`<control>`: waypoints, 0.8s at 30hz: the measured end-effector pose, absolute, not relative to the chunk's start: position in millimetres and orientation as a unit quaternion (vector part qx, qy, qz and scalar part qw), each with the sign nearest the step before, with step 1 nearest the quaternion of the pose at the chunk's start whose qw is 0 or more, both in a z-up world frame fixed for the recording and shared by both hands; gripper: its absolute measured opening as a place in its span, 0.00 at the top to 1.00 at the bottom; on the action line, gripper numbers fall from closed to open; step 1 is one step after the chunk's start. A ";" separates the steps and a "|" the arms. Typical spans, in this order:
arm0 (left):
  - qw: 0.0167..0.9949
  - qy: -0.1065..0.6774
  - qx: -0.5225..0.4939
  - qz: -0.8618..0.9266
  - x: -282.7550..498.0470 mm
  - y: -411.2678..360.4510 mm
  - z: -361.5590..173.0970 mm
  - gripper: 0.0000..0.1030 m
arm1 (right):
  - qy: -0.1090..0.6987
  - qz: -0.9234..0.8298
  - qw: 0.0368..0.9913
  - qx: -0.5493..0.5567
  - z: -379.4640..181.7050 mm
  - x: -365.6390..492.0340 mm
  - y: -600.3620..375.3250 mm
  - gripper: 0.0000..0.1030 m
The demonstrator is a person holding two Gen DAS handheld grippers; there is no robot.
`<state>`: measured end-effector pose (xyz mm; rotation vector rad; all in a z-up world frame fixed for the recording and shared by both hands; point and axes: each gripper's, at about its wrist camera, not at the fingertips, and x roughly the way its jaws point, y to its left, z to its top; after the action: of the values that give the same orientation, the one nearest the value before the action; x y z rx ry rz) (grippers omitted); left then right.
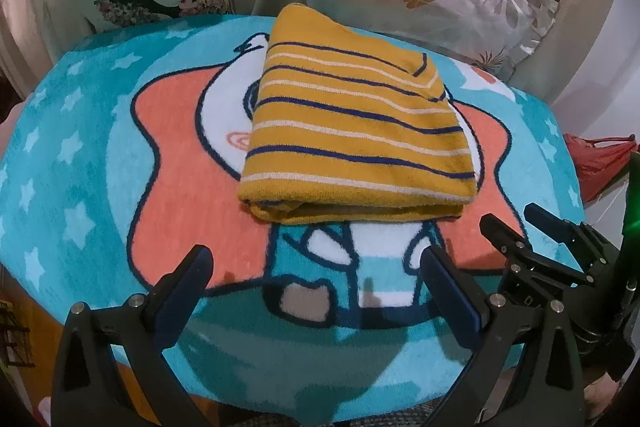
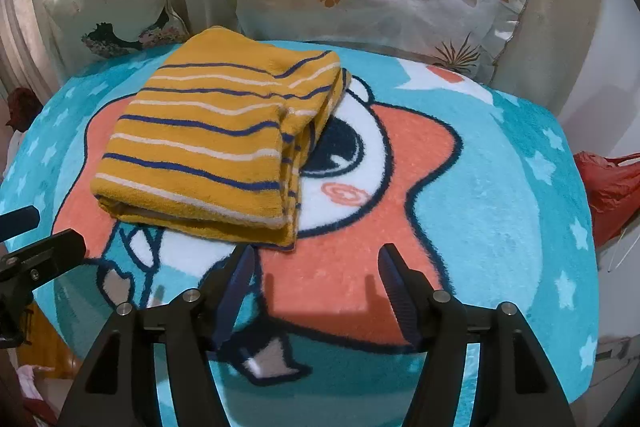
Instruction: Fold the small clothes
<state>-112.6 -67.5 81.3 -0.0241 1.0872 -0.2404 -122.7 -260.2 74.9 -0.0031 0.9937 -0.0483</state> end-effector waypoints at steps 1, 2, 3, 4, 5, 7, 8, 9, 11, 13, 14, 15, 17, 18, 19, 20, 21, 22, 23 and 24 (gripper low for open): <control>0.848 0.517 -0.012 -0.114 -112.2 -67.7 80.8 0.00 | 0.476 -0.024 0.879 -0.002 75.1 -122.5 -260.4 0.33; 0.848 0.518 -0.013 -0.114 -112.0 -67.8 80.3 0.00 | 0.476 -0.025 0.879 -0.002 75.2 -122.5 -260.5 0.33; 0.847 0.518 -0.013 -0.115 -111.9 -67.9 79.8 0.00 | 0.476 -0.025 0.879 -0.002 75.5 -122.7 -260.4 0.32; 0.847 0.519 -0.013 -0.115 -111.5 -68.1 79.3 0.00 | 0.475 -0.026 0.880 -0.003 75.7 -122.9 -260.1 0.32; 0.847 0.520 -0.013 -0.115 -110.9 -68.2 79.1 0.00 | 0.475 -0.026 0.880 -0.004 76.0 -122.5 -259.9 0.32; 0.847 0.520 -0.012 -0.115 -110.0 -69.1 78.9 0.00 | 0.474 -0.027 0.880 -0.007 76.3 -122.3 -259.7 0.32; 0.847 0.519 -0.013 -0.115 -110.3 -68.9 78.8 0.00 | 0.474 -0.027 0.880 -0.009 76.4 -122.1 -259.7 0.32; 0.847 0.519 -0.012 -0.115 -110.3 -68.9 78.7 0.00 | 0.473 -0.028 0.881 -0.010 76.6 -122.3 -259.4 0.31; 0.848 0.518 -0.010 -0.114 -109.0 -70.7 77.8 0.00 | 0.473 -0.029 0.881 -0.013 76.6 -122.1 -259.1 0.31; 0.849 0.516 -0.006 -0.112 -108.1 -72.9 77.3 0.00 | 0.472 -0.030 0.881 -0.016 76.6 -121.4 -259.2 0.31; 0.851 0.514 -0.003 -0.111 -108.0 -74.2 77.5 0.00 | 0.472 -0.031 0.881 -0.018 76.8 -121.0 -259.2 0.31; 0.852 0.512 0.001 -0.109 -108.1 -75.3 78.4 0.00 | 0.471 -0.032 0.881 -0.020 76.9 -120.6 -259.5 0.31; 0.857 0.504 0.013 -0.102 -108.5 -77.8 79.4 0.00 | 0.471 -0.034 0.881 -0.023 76.6 -119.4 -260.1 0.30; 0.859 0.502 0.019 -0.099 -108.6 -78.9 79.7 0.00 | 0.472 -0.036 0.881 -0.025 76.1 -118.7 -260.6 0.30; 0.860 0.500 0.024 -0.097 -108.6 -80.0 79.5 0.00 | 0.472 -0.037 0.880 -0.026 75.8 -118.2 -260.8 0.30; 0.861 0.500 0.027 -0.096 -108.4 -80.4 79.2 0.00 | 0.473 -0.039 0.880 -0.026 75.0 -117.3 -261.4 0.30; 0.860 0.500 0.028 -0.095 -108.2 -80.4 78.5 0.00 | 0.475 -0.040 0.879 -0.025 74.3 -116.5 -262.4 0.30; 0.859 0.502 0.029 -0.094 -107.4 -80.4 77.2 0.00 | 0.476 -0.041 0.878 -0.024 73.6 -115.4 -263.4 0.30; 0.858 0.504 0.028 -0.094 -106.9 -80.2 76.6 0.00 | 0.477 -0.041 0.878 -0.023 73.2 -114.9 -263.6 0.30; 0.858 0.505 0.028 -0.094 -106.5 -79.7 75.6 0.00 | 0.478 -0.042 0.877 -0.022 72.6 -114.1 -264.1 0.29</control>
<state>-106.5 -79.7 75.6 0.0591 1.0610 -0.1970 -114.1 -264.1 72.6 -0.0469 0.9963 -0.0872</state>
